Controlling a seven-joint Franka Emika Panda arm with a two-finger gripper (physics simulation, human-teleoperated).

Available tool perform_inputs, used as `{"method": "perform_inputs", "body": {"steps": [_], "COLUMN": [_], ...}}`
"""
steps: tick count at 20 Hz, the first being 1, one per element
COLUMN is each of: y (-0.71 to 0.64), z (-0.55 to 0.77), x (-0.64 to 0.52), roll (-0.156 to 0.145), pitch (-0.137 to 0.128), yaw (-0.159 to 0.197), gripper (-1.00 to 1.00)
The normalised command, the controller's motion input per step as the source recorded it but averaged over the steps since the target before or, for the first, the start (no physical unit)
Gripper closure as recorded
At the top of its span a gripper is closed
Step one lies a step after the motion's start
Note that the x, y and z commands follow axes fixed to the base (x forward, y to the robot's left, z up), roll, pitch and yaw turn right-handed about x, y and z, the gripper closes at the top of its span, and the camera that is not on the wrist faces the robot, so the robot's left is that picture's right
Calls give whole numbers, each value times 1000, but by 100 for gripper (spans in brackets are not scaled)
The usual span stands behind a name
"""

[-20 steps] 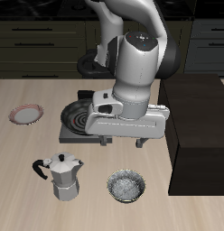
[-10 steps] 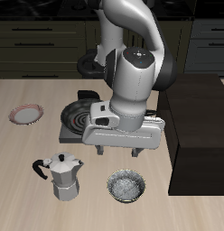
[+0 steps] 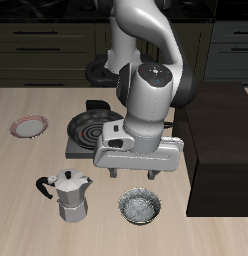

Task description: Place the bowl on the plate

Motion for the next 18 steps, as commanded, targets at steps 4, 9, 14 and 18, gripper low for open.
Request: {"method": "perform_inputs", "body": {"steps": [4, 9, 14, 18], "y": [19, -22, -25, 22], "z": [-188, -94, -234, -361], "x": [61, 24, 7, 16], "roll": [-1, -6, -5, 8], "pitch": [18, 7, 28, 39], "yaw": [-6, -10, -17, 3], "gripper": [-100, -100, -100, -100]}}
